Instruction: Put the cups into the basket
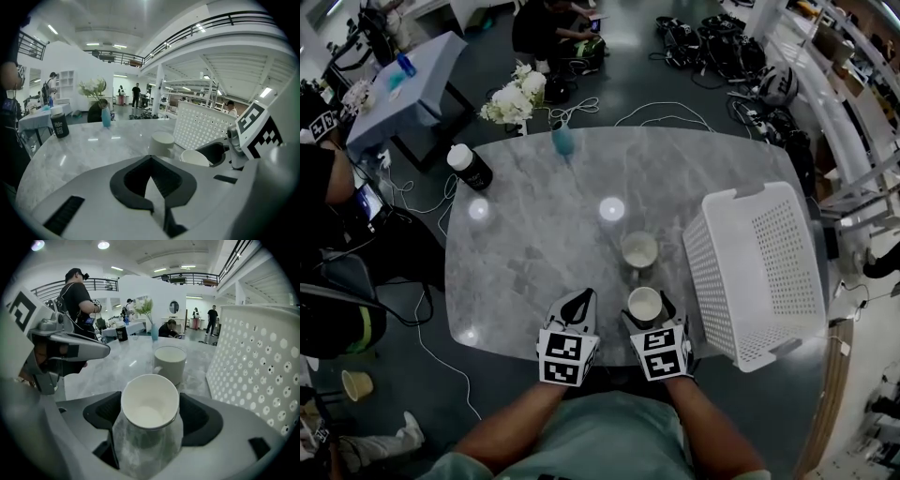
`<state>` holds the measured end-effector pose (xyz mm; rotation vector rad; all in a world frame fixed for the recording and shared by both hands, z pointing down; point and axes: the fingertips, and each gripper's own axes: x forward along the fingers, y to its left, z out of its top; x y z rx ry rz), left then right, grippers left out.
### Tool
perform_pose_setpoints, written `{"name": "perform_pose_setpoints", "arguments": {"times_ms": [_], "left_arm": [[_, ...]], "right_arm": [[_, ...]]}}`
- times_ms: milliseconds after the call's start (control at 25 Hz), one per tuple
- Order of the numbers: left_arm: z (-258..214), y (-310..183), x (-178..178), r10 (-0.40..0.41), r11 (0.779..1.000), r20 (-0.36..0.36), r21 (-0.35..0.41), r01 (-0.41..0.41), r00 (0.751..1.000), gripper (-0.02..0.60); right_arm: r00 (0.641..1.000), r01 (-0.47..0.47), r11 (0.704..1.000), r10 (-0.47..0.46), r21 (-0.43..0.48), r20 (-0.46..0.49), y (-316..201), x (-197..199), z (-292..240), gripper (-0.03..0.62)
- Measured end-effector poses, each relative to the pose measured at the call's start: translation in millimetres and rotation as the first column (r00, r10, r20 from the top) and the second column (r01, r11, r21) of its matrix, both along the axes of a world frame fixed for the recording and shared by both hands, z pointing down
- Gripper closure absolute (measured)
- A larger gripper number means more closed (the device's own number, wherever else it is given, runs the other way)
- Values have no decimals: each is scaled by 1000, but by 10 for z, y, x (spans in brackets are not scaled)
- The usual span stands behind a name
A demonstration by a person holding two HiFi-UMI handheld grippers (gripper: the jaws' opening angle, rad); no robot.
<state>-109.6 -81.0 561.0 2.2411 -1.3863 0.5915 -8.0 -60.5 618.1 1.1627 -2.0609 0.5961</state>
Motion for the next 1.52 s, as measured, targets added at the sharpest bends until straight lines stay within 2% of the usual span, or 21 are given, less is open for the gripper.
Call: {"name": "perform_pose_setpoints", "arguments": {"times_ms": [280,560,920,1520], "left_arm": [[-3,-13,10,-7,1000,2,-1,7,1000,580],[-66,-9,44,-5,1000,-4,-1,5,1000,580],[-314,16,169,18,1000,-23,13,-18,1000,580],[-940,-107,548,75,995,-65,70,-71,995,580]], "right_arm": [[999,-1,1000,1,3,-33,-53,22,80,227],[1000,-6,1000,6,12,-21,-54,50,-34,229],[998,-70,995,69,72,11,-50,185,-701,232],[994,-96,988,88,124,69,-4,404,-1591,233]]}}
